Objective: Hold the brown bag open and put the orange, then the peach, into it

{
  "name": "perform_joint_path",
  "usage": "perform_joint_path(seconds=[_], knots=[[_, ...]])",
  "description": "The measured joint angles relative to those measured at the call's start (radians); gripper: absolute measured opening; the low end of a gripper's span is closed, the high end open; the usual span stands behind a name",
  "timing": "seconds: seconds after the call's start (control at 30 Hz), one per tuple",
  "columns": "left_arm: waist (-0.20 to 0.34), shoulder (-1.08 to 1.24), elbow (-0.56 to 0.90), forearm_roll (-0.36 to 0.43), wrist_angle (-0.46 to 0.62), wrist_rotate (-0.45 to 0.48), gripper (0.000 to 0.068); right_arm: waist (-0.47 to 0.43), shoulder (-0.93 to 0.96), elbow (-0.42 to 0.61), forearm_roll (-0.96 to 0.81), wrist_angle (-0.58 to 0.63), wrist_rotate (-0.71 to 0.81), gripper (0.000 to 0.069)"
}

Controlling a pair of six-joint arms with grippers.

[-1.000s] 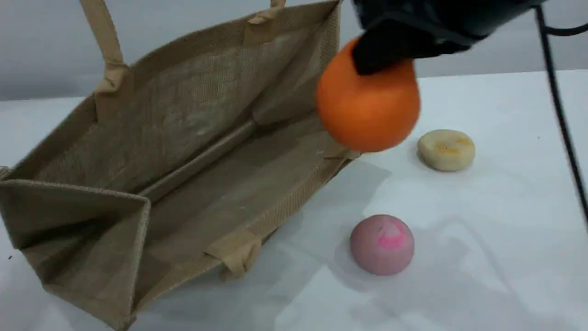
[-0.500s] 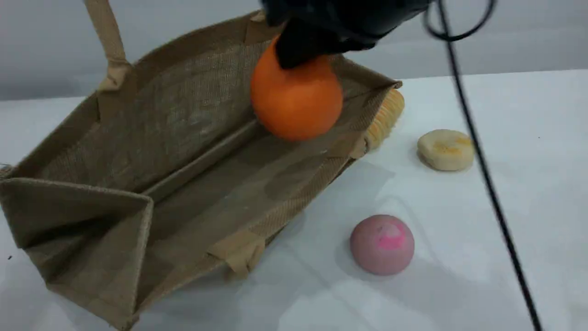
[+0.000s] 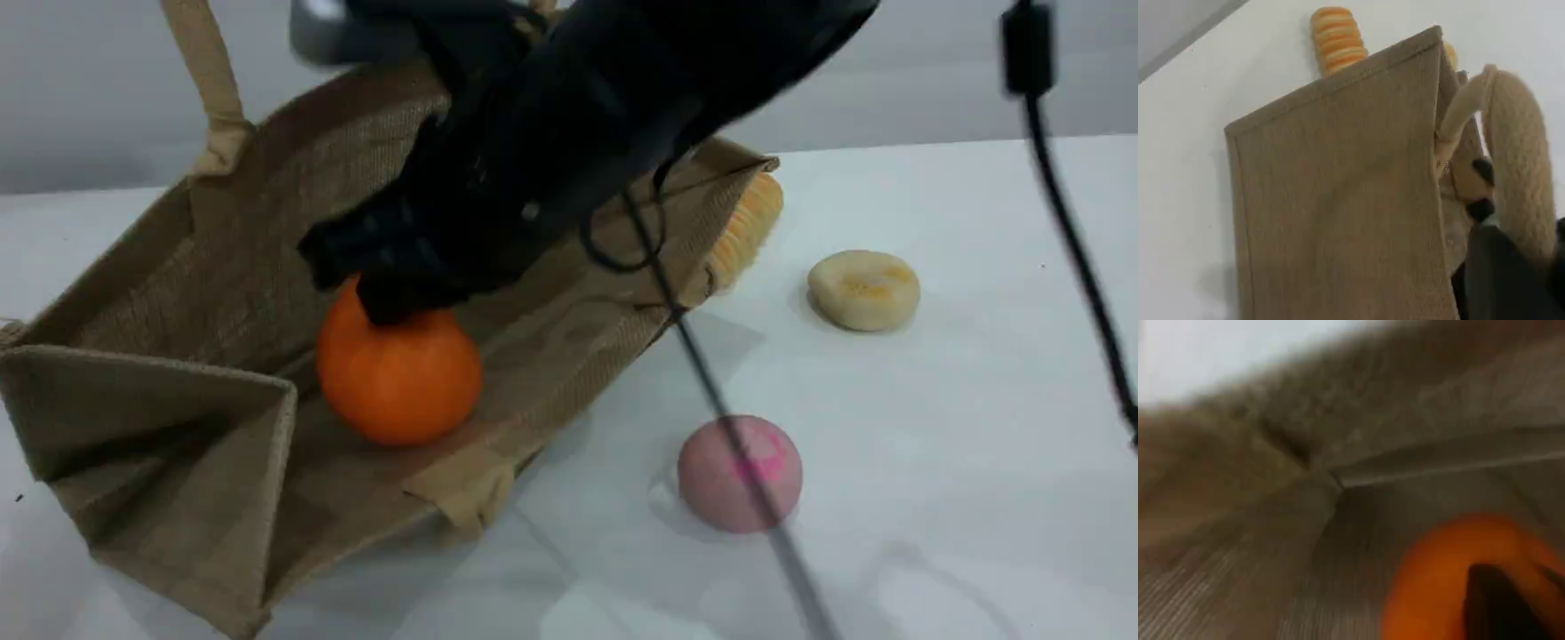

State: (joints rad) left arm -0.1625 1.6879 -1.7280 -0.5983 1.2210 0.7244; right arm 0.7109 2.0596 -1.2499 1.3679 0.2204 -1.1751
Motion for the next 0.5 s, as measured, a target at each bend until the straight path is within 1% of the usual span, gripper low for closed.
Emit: perform_joint_path(seconds=[0.17,0.27,0.3,0.4,0.5], knots=[[0.0,0.0,0.0,0.0,0.0,0.0,0.0078,-0.001,0.035,-0.034,0.097,-0.013,-0.088,0.0053],[0.0,0.0,0.0,-0.001,0.0,0.0,0.0078,-0.001,0.036,-0.035,0.132,-0.008,-0.114,0.0084],[0.0,0.0,0.0,-0.003,0.0,0.0,0.0078,-0.001,0.036,-0.035,0.134,-0.008,-0.116,0.0104],[0.0,0.0,0.0,-0.003,0.0,0.0,0.0078,-0.001,0.036,-0.035,0.134,-0.008,-0.127,0.0193],[0.0,0.0,0.0,-0.003,0.0,0.0,0.0078,-0.001,0.035,-0.036,0.134,0.024,-0.177,0.0346]])
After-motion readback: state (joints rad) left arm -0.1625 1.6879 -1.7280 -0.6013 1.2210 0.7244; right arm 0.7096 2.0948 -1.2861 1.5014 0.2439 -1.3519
